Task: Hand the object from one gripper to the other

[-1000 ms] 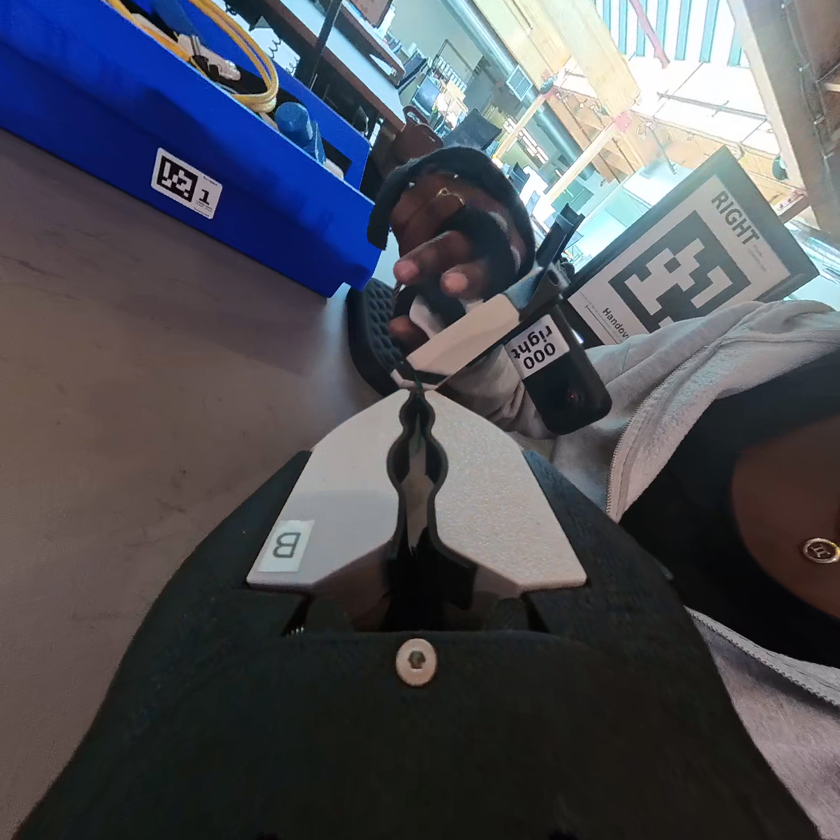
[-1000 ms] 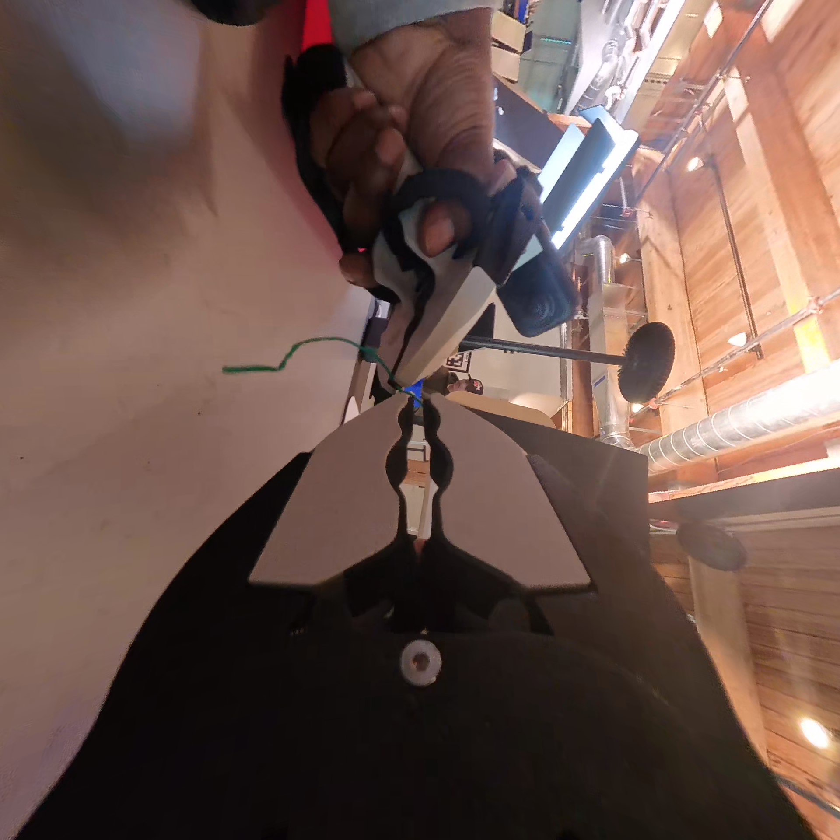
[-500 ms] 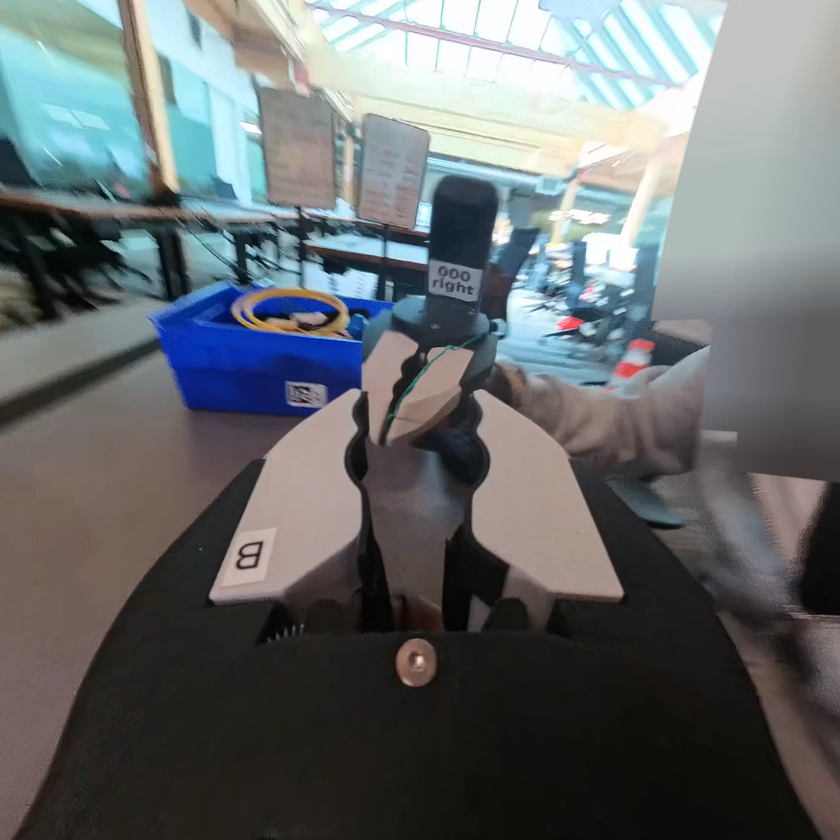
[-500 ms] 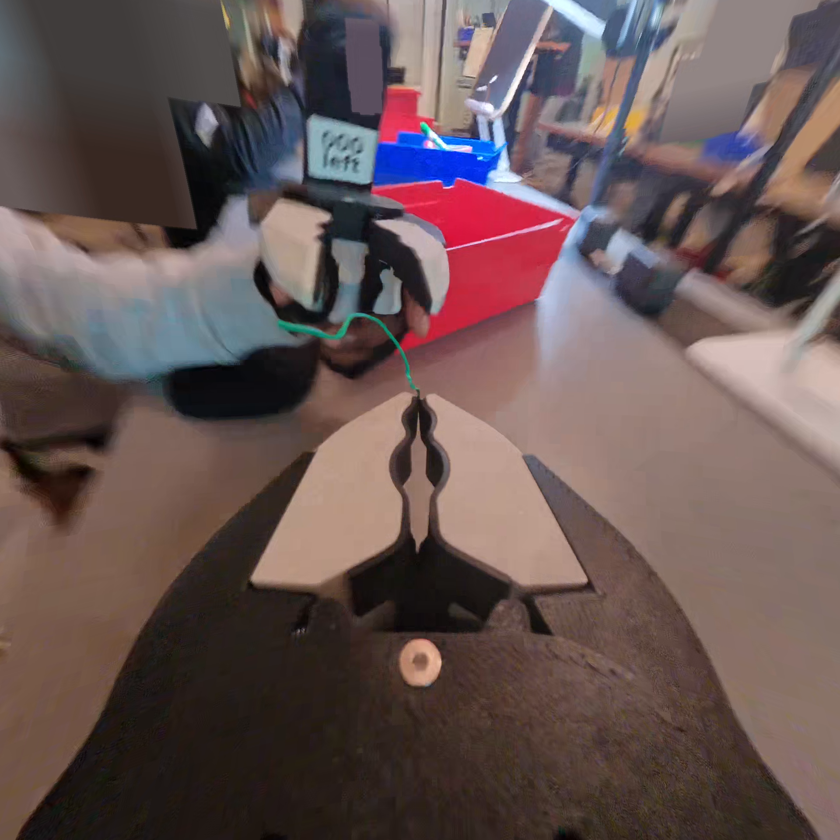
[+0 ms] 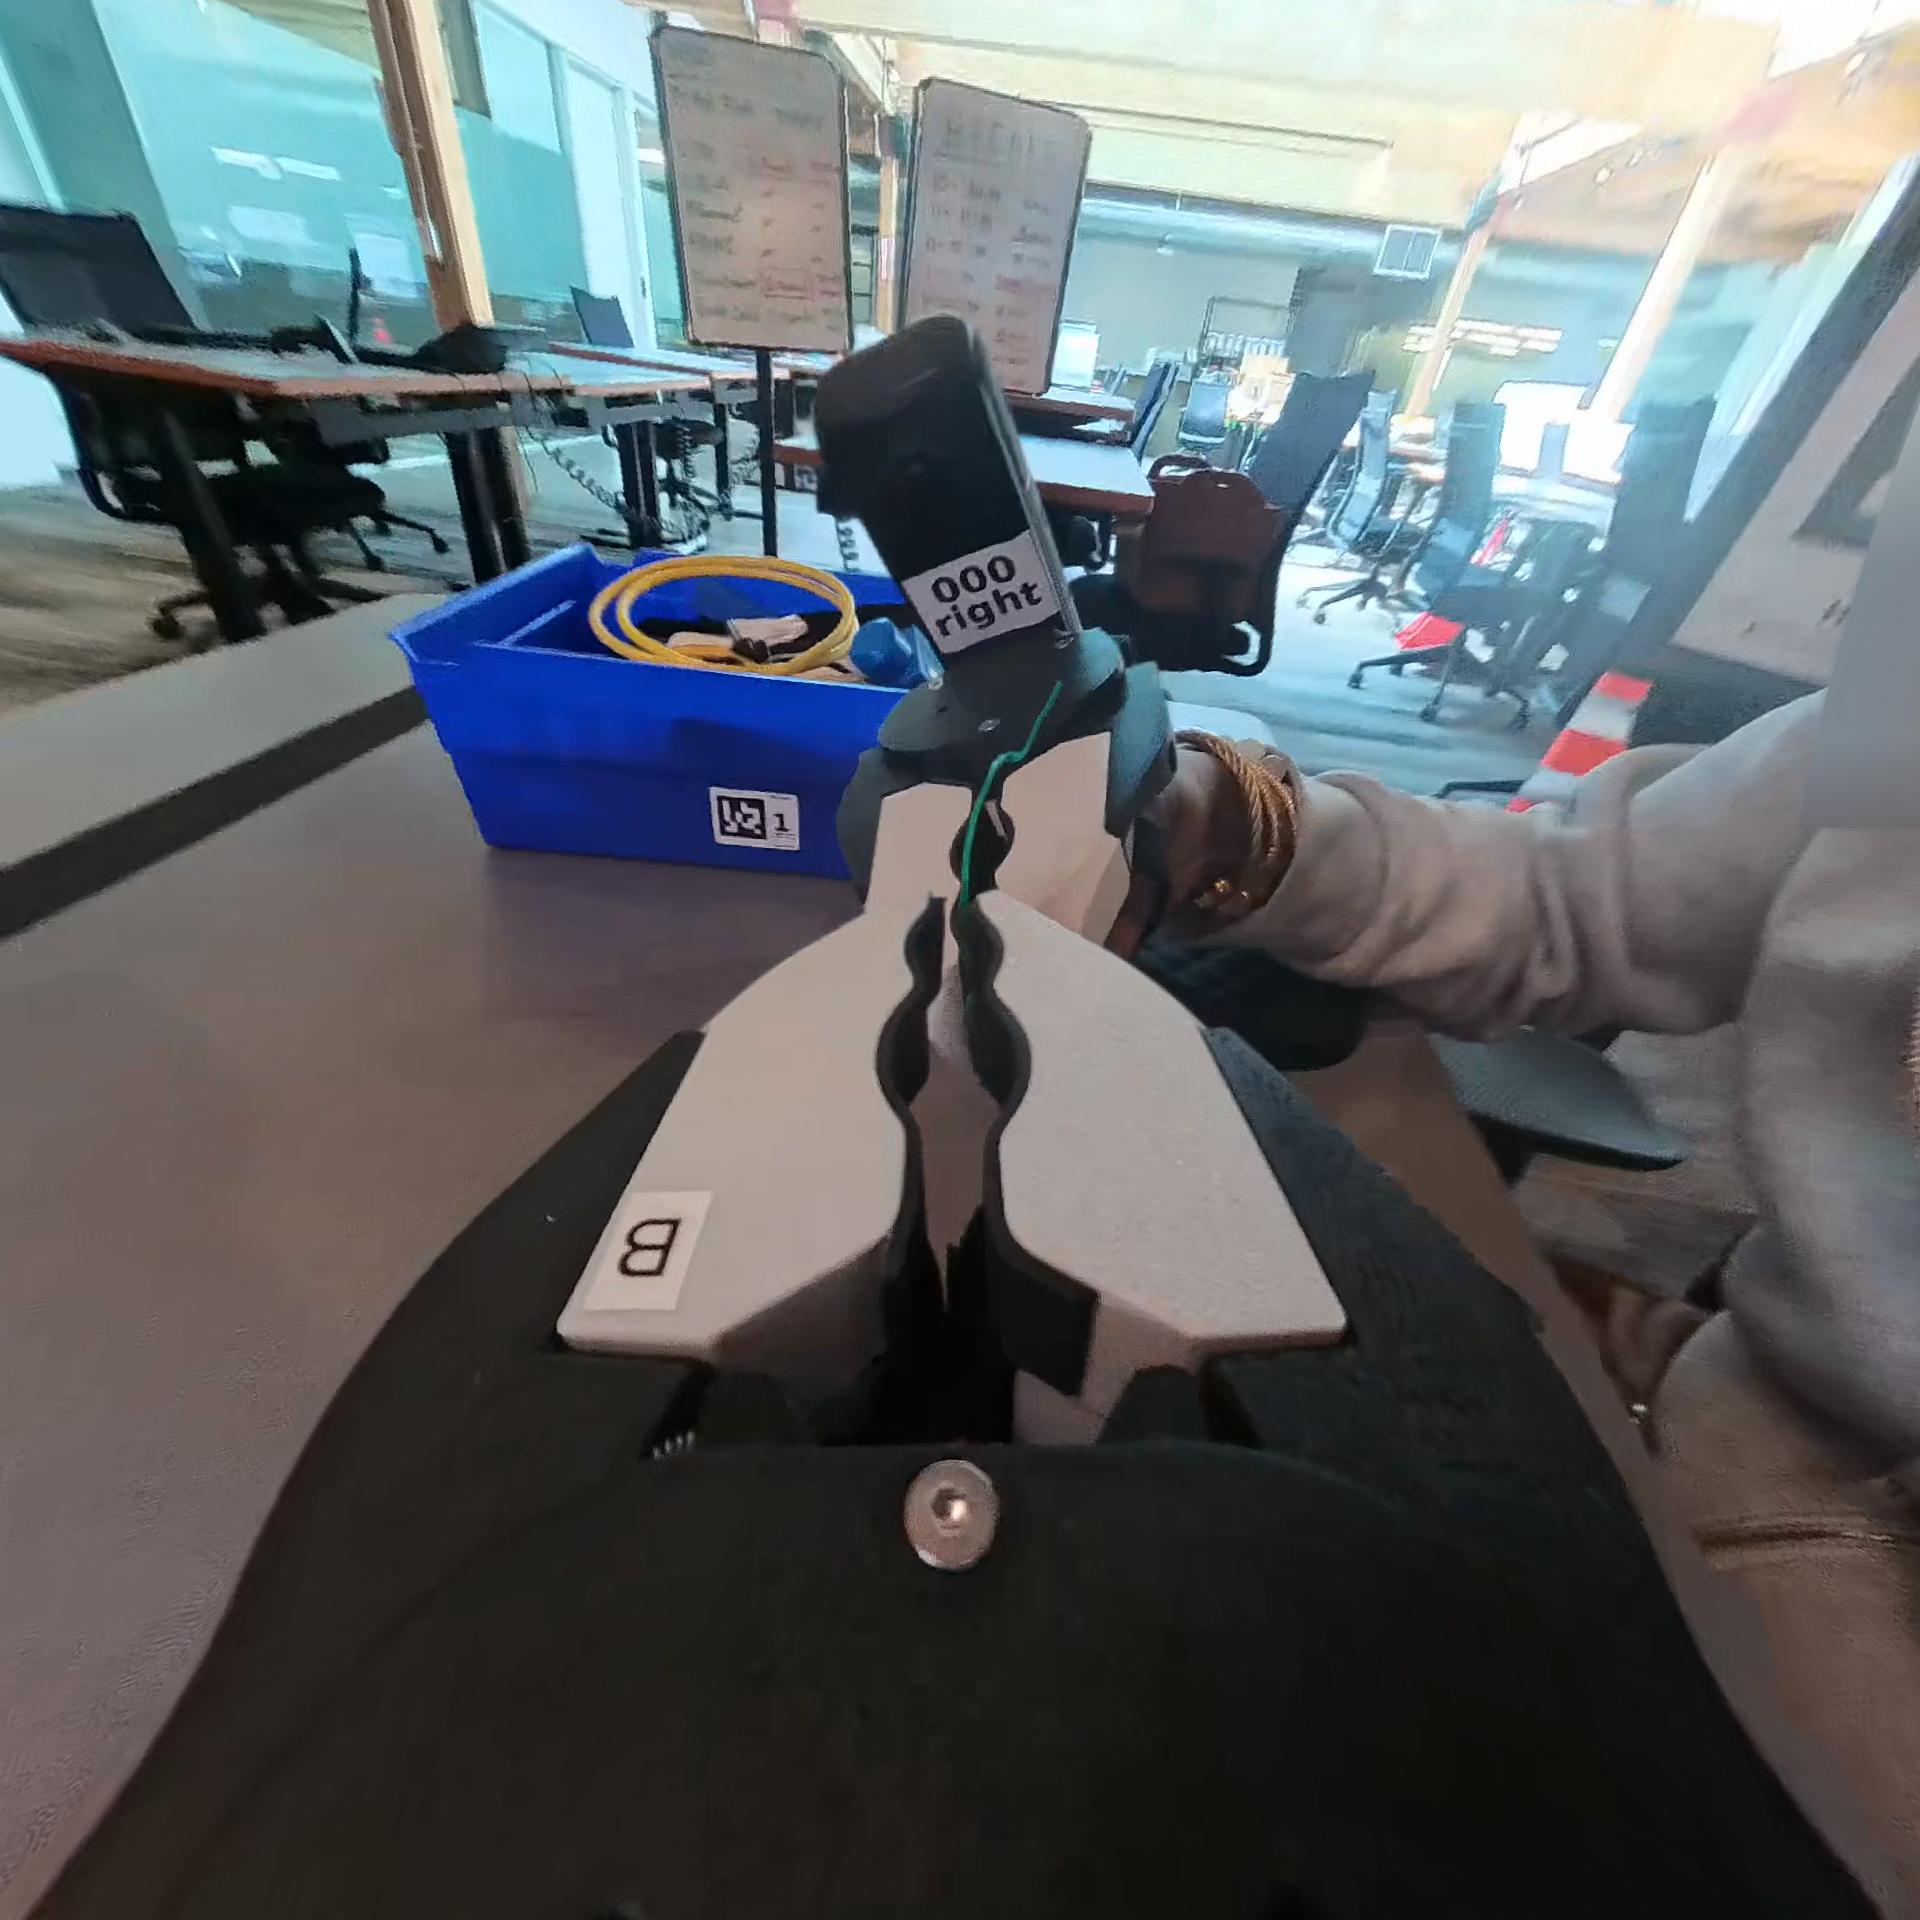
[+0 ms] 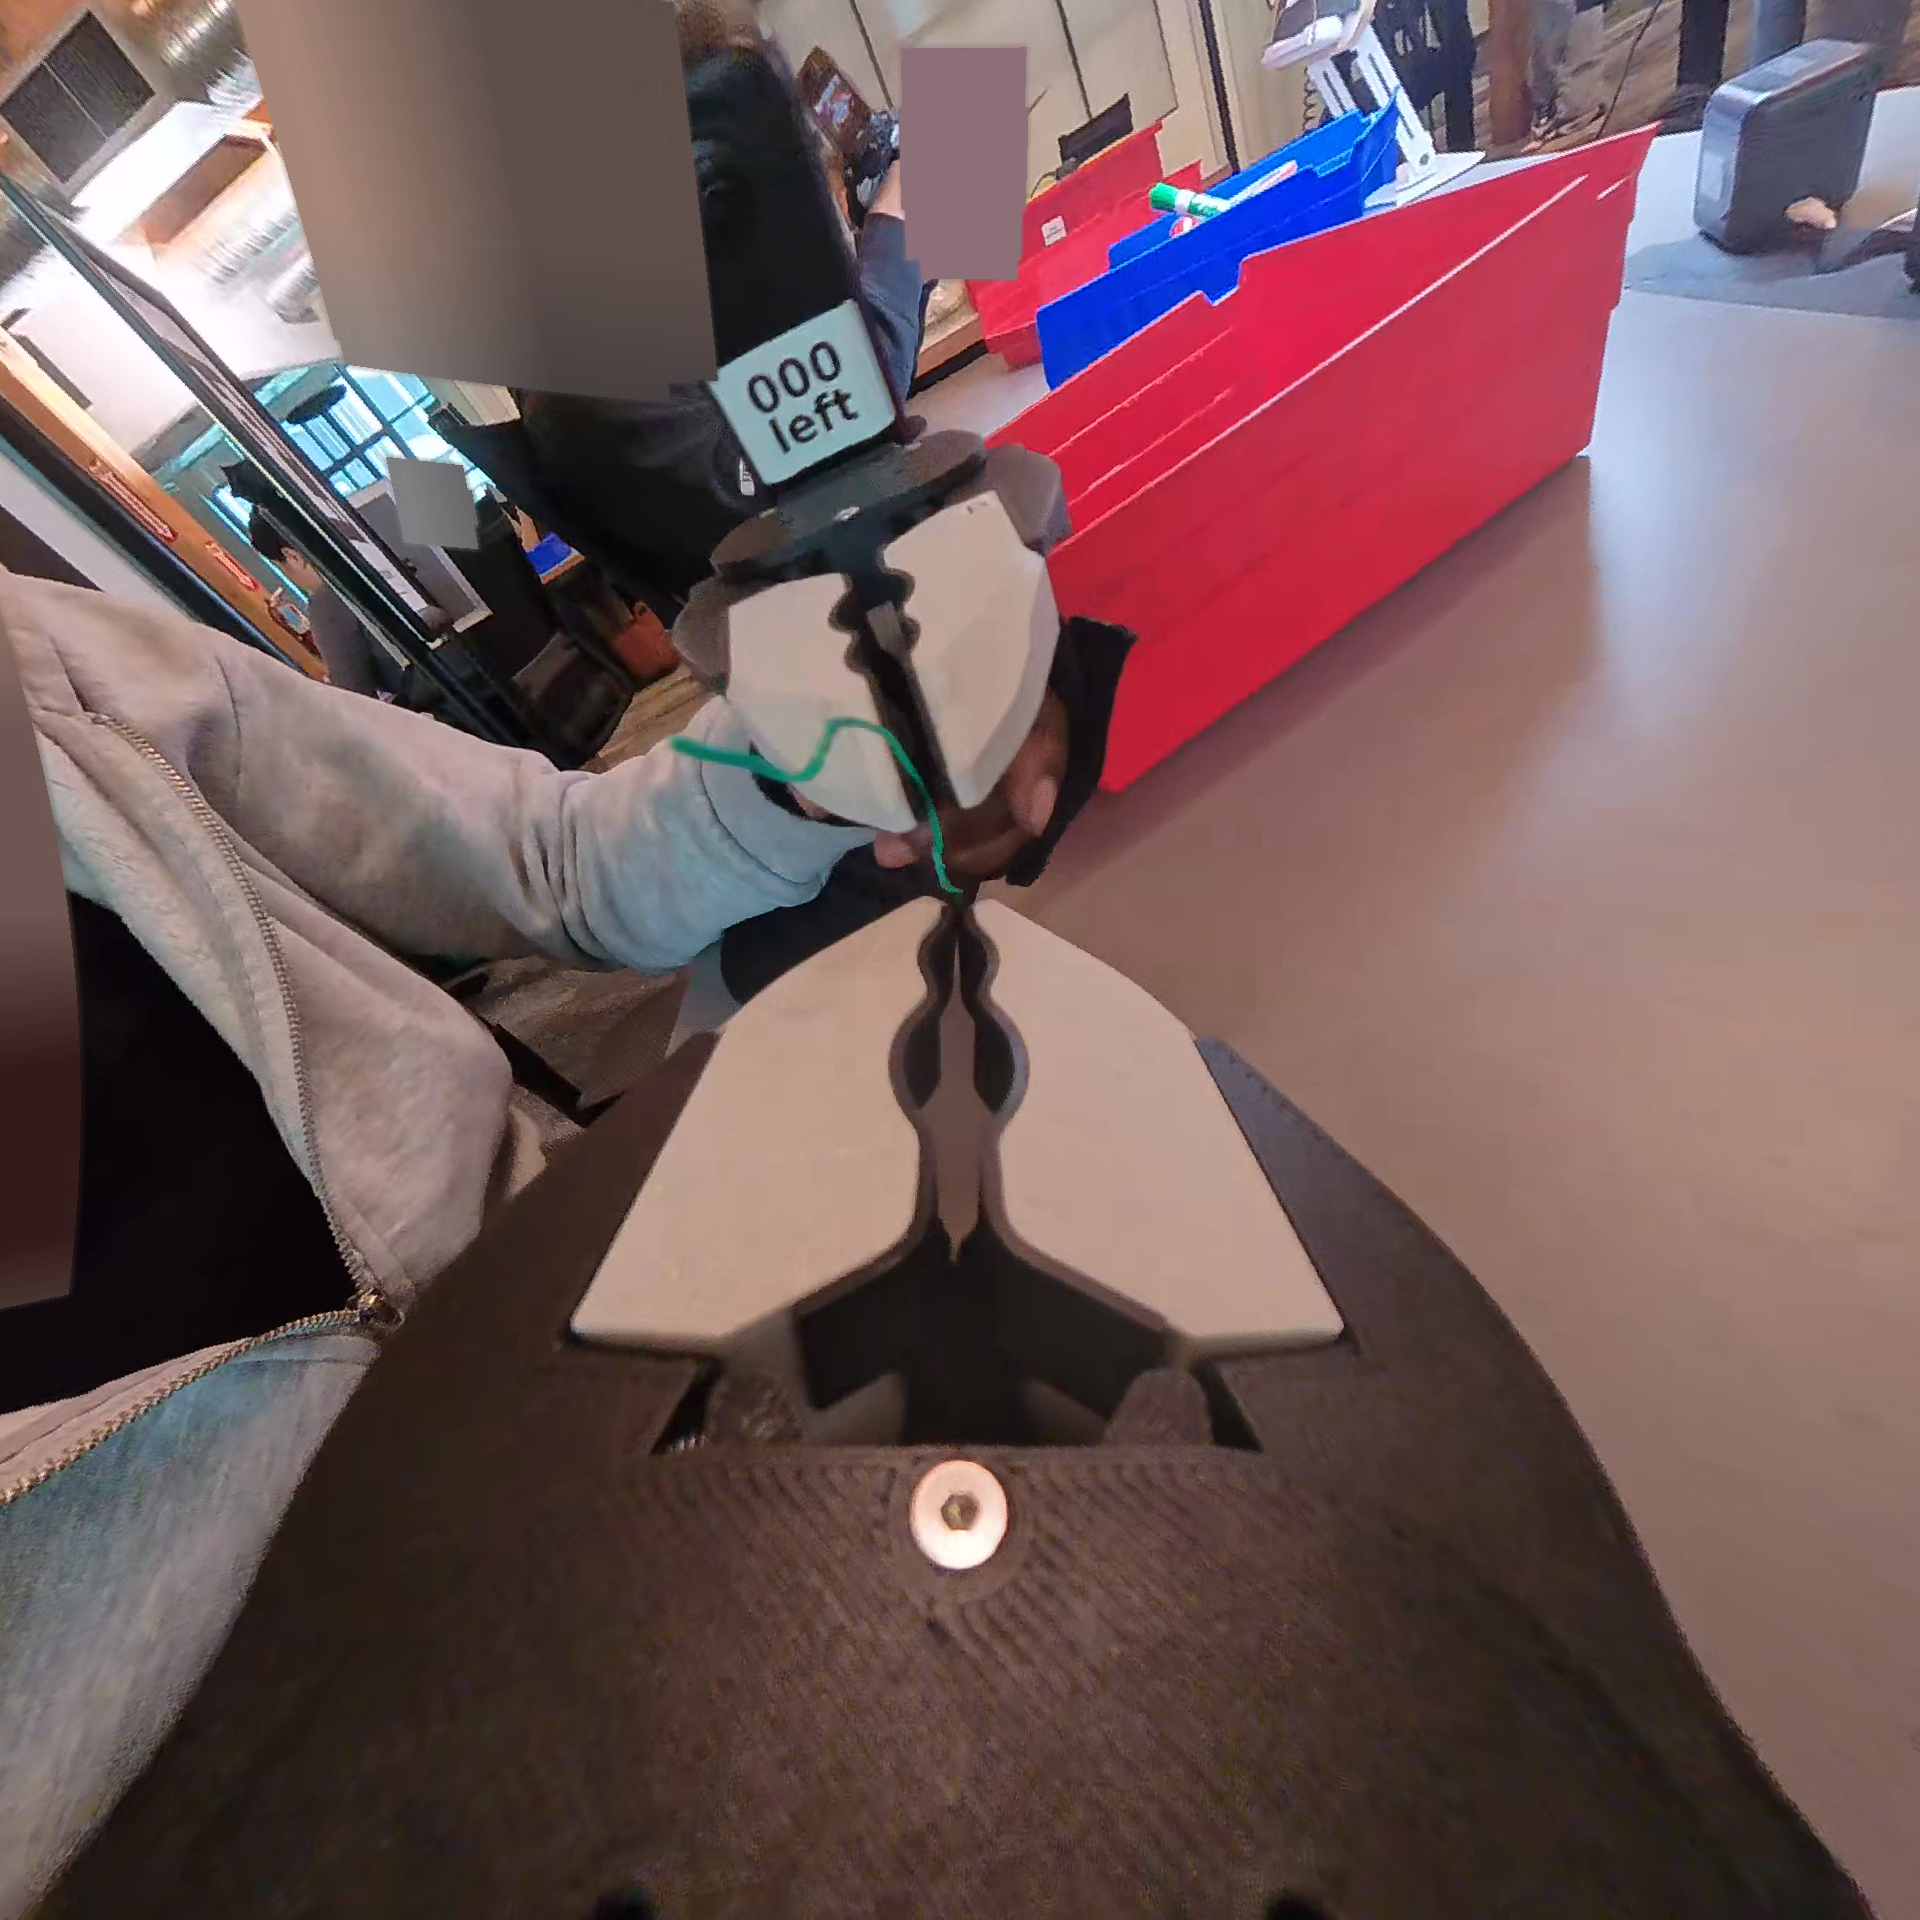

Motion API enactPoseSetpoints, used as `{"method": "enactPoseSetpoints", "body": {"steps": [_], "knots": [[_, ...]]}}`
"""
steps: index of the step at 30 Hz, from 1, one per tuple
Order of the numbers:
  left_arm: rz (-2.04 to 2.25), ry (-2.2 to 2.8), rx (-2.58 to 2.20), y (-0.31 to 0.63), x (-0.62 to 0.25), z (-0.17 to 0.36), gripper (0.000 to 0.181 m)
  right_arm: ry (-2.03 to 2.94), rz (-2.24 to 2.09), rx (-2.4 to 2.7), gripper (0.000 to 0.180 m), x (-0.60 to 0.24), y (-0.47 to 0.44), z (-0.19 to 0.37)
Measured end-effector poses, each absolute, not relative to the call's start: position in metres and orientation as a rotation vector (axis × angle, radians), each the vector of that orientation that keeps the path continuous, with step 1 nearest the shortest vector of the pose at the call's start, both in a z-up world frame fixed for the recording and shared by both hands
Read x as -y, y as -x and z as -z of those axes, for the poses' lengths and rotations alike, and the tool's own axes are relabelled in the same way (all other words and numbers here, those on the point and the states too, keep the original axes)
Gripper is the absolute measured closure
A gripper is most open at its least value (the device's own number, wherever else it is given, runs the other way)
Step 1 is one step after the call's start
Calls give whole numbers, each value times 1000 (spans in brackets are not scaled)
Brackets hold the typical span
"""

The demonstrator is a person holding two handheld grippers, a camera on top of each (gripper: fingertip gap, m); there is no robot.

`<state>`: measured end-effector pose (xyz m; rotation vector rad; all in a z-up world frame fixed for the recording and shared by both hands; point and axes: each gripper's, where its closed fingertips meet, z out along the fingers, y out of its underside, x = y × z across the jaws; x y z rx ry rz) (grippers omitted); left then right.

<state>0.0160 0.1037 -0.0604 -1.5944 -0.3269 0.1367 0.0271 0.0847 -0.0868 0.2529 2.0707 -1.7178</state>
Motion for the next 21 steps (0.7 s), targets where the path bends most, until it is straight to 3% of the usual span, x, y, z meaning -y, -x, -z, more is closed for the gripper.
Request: {"method": "enactPoseSetpoints", "body": {"steps": [6,9,13,15,18,21], "knots": [[42,1512,433,-14,-101,56,180,-235,1756,-2070,179,-86,-26,81],[97,1466,483,-10,-96,54,181,-274,1874,-1989,159,-88,-17,66],[135,1484,483,-14,-102,58,181,-319,2012,-1844,155,-91,-9,48],[147,1502,472,-17,-106,61,181,-318,2034,-1829,159,-89,-10,46],[153,1508,443,-21,-110,62,180,-273,2055,-1830,180,-89,-14,45],[49,1514,406,-17,-104,56,153,-264,2039,-1906,180,-90,-12,49]]}}
